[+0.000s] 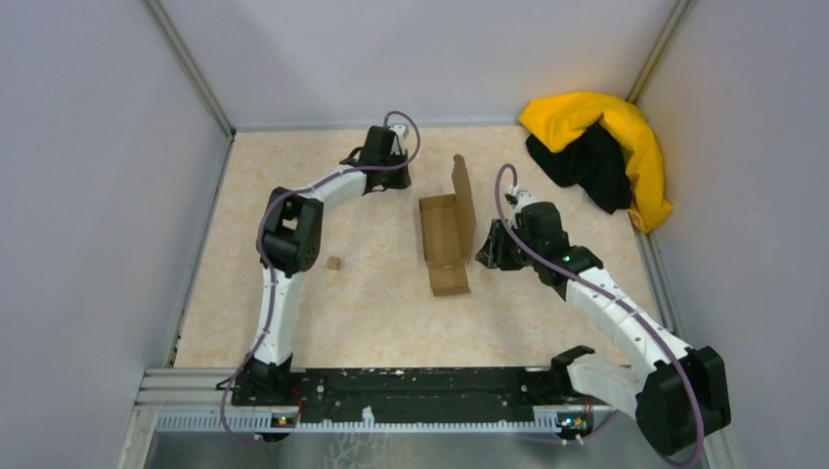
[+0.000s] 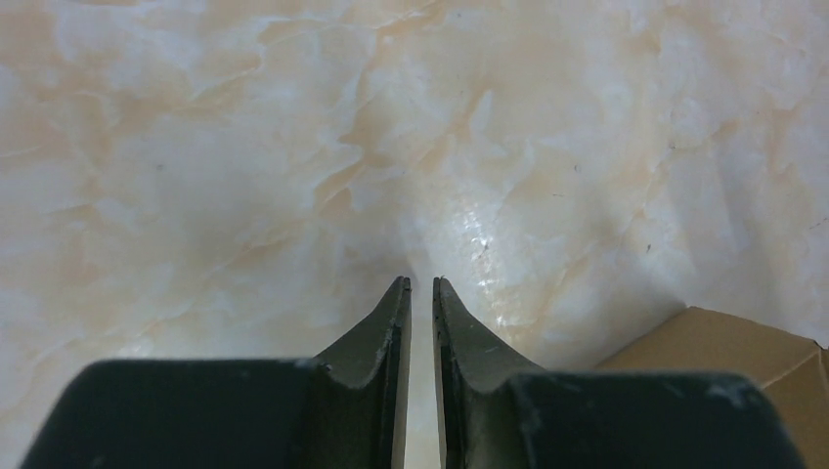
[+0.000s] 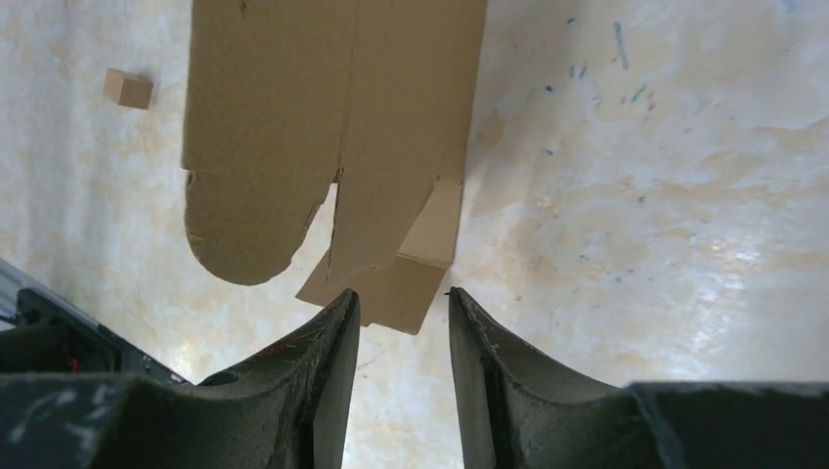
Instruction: Fold the paper box
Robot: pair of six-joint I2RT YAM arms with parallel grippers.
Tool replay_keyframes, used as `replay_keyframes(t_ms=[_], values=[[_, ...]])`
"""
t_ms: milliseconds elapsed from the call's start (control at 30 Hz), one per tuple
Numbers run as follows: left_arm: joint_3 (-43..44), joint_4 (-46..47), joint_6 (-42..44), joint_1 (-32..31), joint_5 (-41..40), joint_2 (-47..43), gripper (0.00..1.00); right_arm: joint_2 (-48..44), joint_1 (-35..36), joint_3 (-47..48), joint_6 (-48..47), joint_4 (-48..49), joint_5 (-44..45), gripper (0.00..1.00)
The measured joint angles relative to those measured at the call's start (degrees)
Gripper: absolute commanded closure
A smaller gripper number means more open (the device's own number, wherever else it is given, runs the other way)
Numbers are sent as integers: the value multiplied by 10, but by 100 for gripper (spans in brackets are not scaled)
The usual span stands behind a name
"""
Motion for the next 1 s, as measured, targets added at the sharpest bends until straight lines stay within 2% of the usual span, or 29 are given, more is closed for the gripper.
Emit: replay_keyframes(t_ms=[133,400,767,1000], values=[[26,13,-9,0,42,37,80,13,11,-33,19,29,-24,60],[12,73,-30,-4,102,40,79,82,15,-46,40,96,-56,59],[-119,158,-43,-12,127,-13,80,196,12,13,18,113,-38,57],[-218,182,-50,-15,127,-74,80,249,-38,75,-10,113,-39,56]])
